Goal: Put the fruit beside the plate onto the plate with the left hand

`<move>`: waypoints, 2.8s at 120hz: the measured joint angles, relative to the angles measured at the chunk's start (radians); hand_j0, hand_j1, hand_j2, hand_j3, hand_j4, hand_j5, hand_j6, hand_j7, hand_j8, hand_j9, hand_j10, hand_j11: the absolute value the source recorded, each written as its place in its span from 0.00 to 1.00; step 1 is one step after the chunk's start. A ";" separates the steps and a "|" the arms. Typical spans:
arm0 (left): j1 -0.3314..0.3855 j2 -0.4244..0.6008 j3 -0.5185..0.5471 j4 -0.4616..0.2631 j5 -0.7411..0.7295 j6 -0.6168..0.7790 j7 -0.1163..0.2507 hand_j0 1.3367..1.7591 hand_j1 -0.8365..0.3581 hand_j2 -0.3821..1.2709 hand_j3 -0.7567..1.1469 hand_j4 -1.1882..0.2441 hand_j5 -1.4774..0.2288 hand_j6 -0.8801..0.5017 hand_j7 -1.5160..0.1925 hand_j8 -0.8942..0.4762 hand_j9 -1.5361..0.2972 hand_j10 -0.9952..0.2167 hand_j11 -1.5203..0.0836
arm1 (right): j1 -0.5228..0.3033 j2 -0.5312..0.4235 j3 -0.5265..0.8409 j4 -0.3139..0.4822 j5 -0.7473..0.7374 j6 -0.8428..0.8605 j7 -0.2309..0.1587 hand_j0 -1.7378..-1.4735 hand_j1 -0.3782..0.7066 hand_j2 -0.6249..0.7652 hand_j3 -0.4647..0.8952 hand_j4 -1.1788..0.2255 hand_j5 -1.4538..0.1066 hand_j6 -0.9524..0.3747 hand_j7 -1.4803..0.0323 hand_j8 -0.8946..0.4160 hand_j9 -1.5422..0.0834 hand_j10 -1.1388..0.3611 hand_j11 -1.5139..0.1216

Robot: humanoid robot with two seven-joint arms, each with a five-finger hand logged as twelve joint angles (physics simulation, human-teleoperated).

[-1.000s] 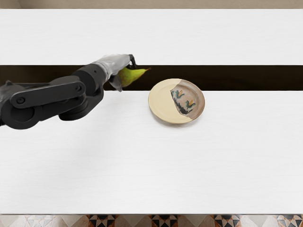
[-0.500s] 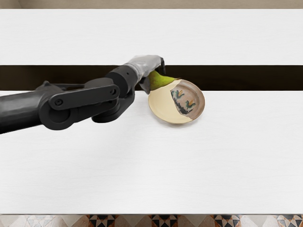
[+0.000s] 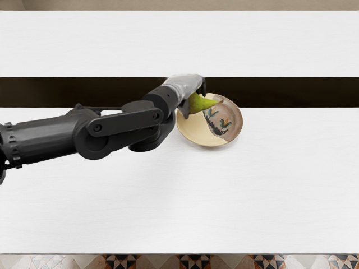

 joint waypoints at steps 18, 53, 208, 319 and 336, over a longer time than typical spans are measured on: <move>0.014 -0.017 0.004 0.018 -0.001 0.000 0.000 0.75 0.47 0.42 0.40 0.59 0.31 0.45 0.36 0.43 0.35 0.42 0.39 | 0.000 0.000 0.000 0.000 0.000 0.000 0.000 0.30 0.03 0.45 0.34 0.84 0.93 0.72 0.98 0.68 0.95 0.76 0.93; 0.008 -0.029 0.005 0.022 0.002 -0.001 0.000 0.75 0.50 0.39 0.40 0.56 0.36 0.41 0.41 0.40 0.40 0.41 0.44 | 0.000 0.000 0.000 -0.001 0.000 0.000 0.000 0.30 0.03 0.45 0.34 0.84 0.93 0.72 0.98 0.68 0.95 0.76 0.93; 0.275 0.500 -0.523 -0.389 -0.734 -0.613 -0.002 0.76 0.97 0.23 0.40 0.81 0.85 0.62 0.87 0.63 0.82 0.80 0.93 | 0.000 0.000 -0.002 -0.001 -0.001 0.001 0.000 0.30 0.03 0.45 0.34 0.84 0.93 0.72 0.98 0.68 0.95 0.76 0.93; 0.284 0.754 -0.633 -0.398 -1.087 -0.749 -0.002 0.76 0.98 0.23 0.40 0.82 0.85 0.63 0.88 0.64 0.83 0.81 0.94 | 0.000 0.000 -0.002 -0.001 -0.001 0.000 0.000 0.30 0.03 0.45 0.34 0.84 0.93 0.72 0.98 0.68 0.95 0.76 0.93; 0.284 0.754 -0.633 -0.398 -1.087 -0.749 -0.002 0.76 0.98 0.23 0.40 0.82 0.85 0.63 0.88 0.64 0.83 0.81 0.94 | 0.000 0.000 -0.002 -0.002 -0.001 0.000 0.000 0.30 0.03 0.45 0.34 0.84 0.93 0.72 0.98 0.68 0.95 0.76 0.93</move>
